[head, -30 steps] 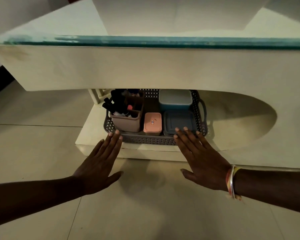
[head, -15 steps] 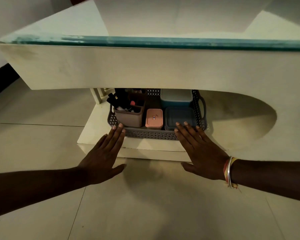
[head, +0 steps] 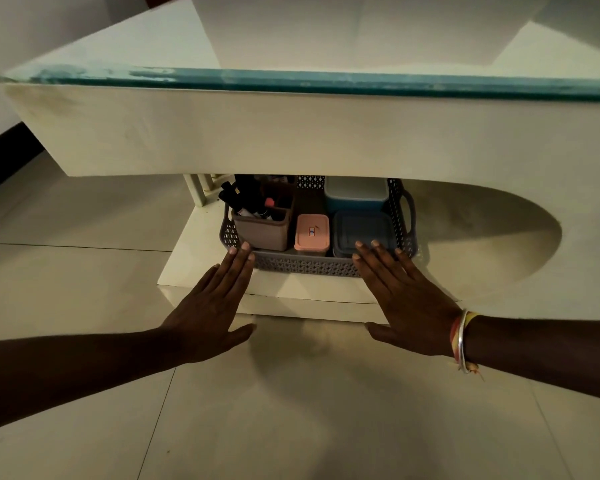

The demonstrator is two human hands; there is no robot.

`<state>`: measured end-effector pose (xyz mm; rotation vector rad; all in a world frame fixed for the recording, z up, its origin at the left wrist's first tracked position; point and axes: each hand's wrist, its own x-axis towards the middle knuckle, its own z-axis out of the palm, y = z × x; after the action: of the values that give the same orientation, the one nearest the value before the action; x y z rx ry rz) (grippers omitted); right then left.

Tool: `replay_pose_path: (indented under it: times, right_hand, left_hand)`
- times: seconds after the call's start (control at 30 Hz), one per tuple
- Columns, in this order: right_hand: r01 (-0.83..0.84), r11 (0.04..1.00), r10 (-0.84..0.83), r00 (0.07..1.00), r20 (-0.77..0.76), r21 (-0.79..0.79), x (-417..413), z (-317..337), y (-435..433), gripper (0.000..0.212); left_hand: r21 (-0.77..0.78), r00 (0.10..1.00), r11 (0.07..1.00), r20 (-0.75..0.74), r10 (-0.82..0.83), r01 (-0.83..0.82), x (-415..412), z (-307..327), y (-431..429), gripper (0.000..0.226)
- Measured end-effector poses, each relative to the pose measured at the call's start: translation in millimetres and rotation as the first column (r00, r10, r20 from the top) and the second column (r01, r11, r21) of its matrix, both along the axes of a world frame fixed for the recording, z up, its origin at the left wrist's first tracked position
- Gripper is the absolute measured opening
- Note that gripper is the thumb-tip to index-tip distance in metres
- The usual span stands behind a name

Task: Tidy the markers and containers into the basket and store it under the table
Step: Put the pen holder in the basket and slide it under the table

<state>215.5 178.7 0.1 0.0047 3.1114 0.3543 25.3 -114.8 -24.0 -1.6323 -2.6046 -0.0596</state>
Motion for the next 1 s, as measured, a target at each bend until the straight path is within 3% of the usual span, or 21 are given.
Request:
replay_pose_path:
  times: [0.27, 1.0]
  right_hand:
    - [-0.015, 1.000, 0.015, 1.000, -0.005, 0.024, -0.8, -1.1, 2.0, 0.104]
    - [-0.037, 0.999, 0.037, 0.999, -0.005, 0.024, -4.5, 2.0, 7.8, 0.107]
  left_hand:
    - [-0.018, 0.996, 1.000, -0.089, 0.008, -0.009, -2.3, 3.4, 3.7, 0.101]
    - [-0.043, 0.997, 0.999, -0.082, 0.016, -0.020, -0.5, 1.8, 6.1, 0.103]
